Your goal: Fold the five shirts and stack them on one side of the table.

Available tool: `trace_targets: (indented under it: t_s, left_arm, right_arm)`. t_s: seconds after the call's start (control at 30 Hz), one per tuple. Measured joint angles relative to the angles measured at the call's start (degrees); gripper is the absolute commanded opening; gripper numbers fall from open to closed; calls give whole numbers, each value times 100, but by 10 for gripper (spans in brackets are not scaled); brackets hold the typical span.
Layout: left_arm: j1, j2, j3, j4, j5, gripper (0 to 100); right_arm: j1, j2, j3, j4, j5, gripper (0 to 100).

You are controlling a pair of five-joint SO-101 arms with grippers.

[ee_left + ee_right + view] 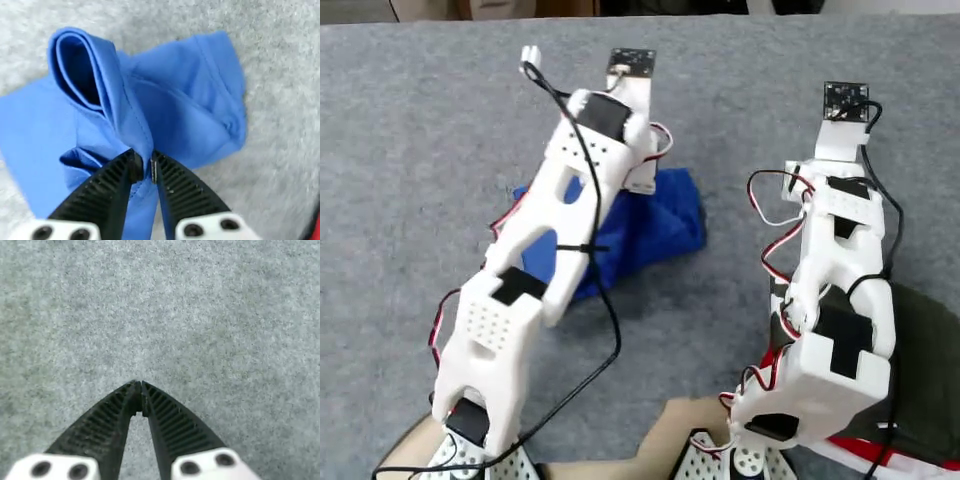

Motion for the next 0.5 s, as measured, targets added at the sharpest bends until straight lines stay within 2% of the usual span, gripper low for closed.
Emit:
trace_targets:
  t_s: [0.2,0.5]
  left_arm:
    - [193,105,-79,-615,229,19]
    - [343,510,-475,-905,343,19]
  right_arm:
    - [0,18,0,0,0,5]
    - [0,18,0,0,0,5]
